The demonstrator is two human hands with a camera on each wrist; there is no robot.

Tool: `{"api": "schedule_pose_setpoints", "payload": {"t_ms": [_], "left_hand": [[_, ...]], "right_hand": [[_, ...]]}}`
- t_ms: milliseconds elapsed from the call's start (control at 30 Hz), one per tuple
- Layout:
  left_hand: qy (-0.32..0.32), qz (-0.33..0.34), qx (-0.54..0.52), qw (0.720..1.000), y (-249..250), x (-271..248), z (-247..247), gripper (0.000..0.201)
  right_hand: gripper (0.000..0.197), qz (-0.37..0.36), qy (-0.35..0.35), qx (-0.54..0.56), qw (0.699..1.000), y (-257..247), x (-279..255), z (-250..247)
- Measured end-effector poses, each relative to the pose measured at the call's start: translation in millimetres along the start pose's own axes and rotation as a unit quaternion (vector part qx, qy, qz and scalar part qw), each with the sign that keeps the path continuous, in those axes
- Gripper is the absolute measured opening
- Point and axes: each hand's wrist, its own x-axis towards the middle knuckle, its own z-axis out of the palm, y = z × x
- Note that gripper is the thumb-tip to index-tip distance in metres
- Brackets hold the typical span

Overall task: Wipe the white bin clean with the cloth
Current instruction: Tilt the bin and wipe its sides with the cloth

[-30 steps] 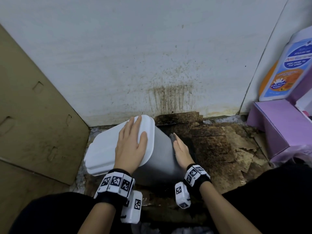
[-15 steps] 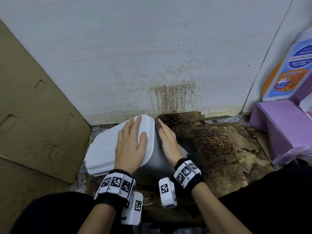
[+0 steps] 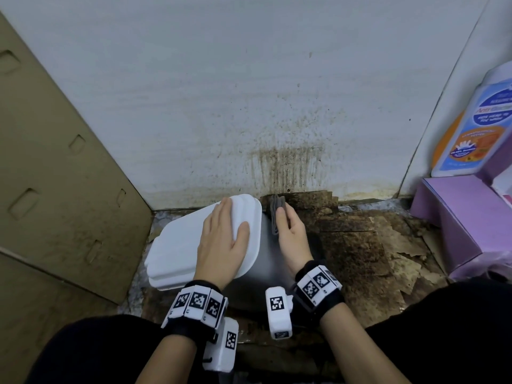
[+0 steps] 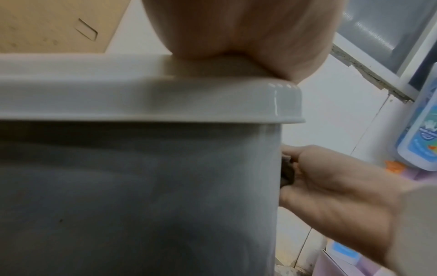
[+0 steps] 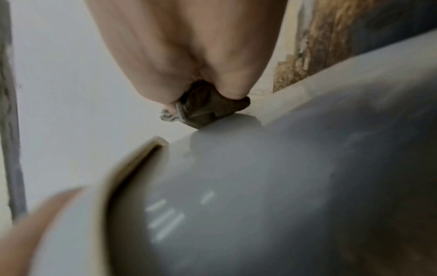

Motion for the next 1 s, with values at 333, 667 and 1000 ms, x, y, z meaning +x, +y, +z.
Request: {"api": "schedule_pose_setpoints", "payload": {"t_ms": [333, 667, 1000], "left_hand": [[-0.007, 0.034, 0.024, 0.999, 11, -3, 9, 0.057], [0.034, 0.076, 0.021, 0.996, 4, 0, 18, 0.069], [-0.003, 0.112, 0.059, 0.992, 7, 2, 18, 0.073]], "right_hand": [[0.034, -0.115, -0.072, -0.156, 0.978, -49, -1, 16], [0.042, -0.124, -0.065, -0.184, 0.973, -39, -12, 10], [0.051, -0.136, 0.037, -0.178, 0.974, -21, -62, 16]]}}
